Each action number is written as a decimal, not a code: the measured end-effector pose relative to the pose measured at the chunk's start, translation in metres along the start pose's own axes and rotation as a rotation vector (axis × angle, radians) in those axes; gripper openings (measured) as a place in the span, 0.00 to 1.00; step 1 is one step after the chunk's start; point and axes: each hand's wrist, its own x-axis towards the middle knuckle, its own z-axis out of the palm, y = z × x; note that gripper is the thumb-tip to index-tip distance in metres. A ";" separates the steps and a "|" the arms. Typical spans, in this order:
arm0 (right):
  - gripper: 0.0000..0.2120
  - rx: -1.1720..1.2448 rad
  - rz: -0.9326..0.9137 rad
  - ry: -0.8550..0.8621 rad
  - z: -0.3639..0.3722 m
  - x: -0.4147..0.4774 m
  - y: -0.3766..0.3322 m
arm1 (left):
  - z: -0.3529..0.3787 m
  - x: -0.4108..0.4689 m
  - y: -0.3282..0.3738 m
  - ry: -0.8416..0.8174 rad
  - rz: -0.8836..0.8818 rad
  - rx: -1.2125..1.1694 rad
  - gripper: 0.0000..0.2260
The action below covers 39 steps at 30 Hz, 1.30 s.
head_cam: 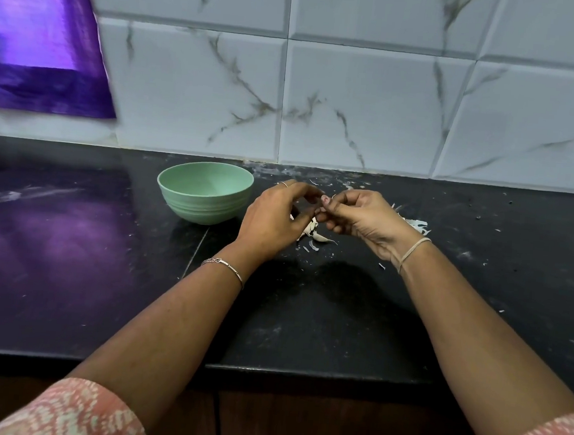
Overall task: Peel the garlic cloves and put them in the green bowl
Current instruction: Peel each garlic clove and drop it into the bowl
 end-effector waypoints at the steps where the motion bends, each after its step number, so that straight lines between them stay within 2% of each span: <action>1: 0.09 0.007 0.011 0.030 0.001 0.001 0.001 | 0.000 0.000 0.001 0.005 0.007 0.005 0.08; 7: 0.12 0.035 0.096 0.062 0.005 0.003 0.006 | 0.001 0.002 0.000 0.029 0.017 0.027 0.06; 10: 0.08 0.079 0.082 0.056 0.003 0.002 0.003 | 0.000 0.003 0.000 0.036 -0.014 0.061 0.06; 14: 0.03 0.076 0.075 -0.037 -0.002 -0.002 -0.003 | -0.002 0.003 0.000 0.066 -0.063 0.086 0.06; 20: 0.03 0.047 0.103 -0.030 -0.010 -0.002 -0.005 | 0.001 0.001 0.004 0.021 -0.016 0.117 0.05; 31: 0.02 -0.008 0.125 -0.086 -0.020 -0.004 -0.006 | 0.001 -0.001 0.004 -0.066 -0.032 0.174 0.06; 33: 0.01 -0.056 0.135 -0.062 -0.024 -0.003 -0.005 | -0.002 0.000 0.004 -0.110 -0.040 0.182 0.06; 37: 0.03 -0.307 0.215 -0.012 -0.036 -0.001 -0.001 | -0.010 0.001 -0.005 -0.337 -0.048 0.371 0.09; 39: 0.03 -0.369 0.243 -0.006 -0.040 -0.002 0.001 | -0.013 -0.001 -0.010 -0.362 -0.060 0.388 0.11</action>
